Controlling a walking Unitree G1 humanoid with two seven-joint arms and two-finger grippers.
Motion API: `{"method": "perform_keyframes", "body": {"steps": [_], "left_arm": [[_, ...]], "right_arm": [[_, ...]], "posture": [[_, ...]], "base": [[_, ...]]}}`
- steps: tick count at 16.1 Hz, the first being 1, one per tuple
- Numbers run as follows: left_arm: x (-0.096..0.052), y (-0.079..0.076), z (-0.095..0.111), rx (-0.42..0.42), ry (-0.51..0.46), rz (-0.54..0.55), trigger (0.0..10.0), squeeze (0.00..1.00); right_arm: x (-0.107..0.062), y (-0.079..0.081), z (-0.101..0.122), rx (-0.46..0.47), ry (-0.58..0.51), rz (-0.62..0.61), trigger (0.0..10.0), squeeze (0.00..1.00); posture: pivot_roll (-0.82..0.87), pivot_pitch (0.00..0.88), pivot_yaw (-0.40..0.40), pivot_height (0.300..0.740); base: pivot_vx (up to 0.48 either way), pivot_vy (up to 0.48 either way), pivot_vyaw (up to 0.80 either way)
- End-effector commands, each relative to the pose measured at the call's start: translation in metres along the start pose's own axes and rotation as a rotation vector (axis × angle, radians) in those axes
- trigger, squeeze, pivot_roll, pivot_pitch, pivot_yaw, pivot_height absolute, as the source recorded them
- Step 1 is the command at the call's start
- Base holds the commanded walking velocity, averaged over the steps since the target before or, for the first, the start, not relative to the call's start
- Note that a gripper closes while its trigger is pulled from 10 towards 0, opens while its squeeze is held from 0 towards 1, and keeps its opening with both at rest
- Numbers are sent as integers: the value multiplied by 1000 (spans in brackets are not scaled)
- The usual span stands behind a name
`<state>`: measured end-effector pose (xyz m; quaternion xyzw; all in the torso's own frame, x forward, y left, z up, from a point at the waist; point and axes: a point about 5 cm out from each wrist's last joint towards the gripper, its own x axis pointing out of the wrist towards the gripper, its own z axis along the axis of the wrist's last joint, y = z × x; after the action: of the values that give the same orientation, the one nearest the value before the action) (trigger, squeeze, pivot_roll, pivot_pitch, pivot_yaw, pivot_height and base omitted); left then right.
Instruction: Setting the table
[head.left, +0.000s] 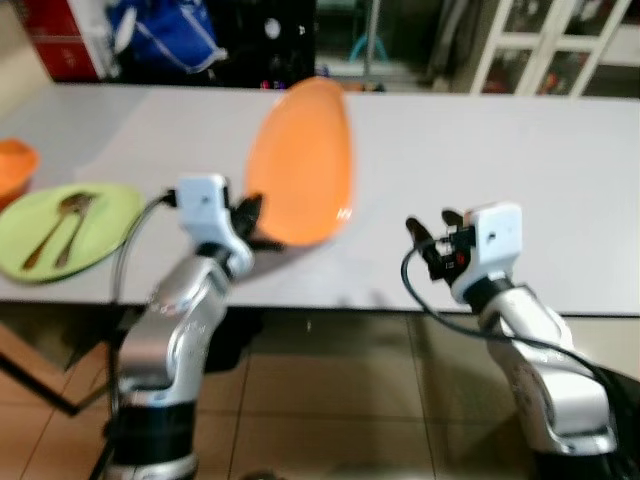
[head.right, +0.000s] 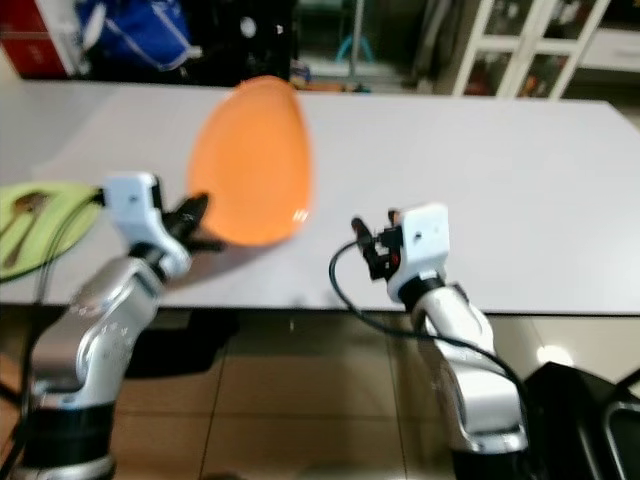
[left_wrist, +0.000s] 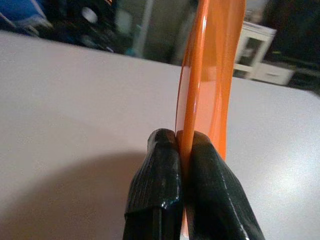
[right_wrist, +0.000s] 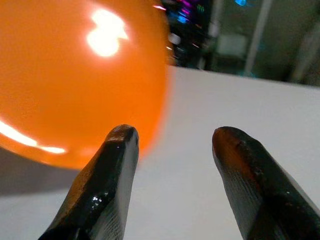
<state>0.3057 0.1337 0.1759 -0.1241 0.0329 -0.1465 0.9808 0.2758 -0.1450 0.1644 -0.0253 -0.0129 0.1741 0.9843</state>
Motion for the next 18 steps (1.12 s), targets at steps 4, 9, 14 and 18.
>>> {"method": "perform_keyframes", "body": {"steps": [4,9,14,18], "left_arm": [[12,17,21,-311,25,64,10000,0],[11,36,6,-524,154,159,10000,0],[13,45,-20,-592,306,220,10000,0],[15,56,-30,-595,333,273,10000,0]], "right_arm": [[-8,9,8,-13,-22,167,10000,0],[-15,21,1,-15,32,297,10000,0],[-17,29,-4,-65,74,381,10000,0],[-18,35,-9,-80,104,416,10000,0]], "posture": [[-17,0,3,740],[-12,0,1,740],[-15,0,3,740],[-15,0,3,740]], "base": [[0,0,0],[0,0,0],[0,0,0],[0,0,0]]}}
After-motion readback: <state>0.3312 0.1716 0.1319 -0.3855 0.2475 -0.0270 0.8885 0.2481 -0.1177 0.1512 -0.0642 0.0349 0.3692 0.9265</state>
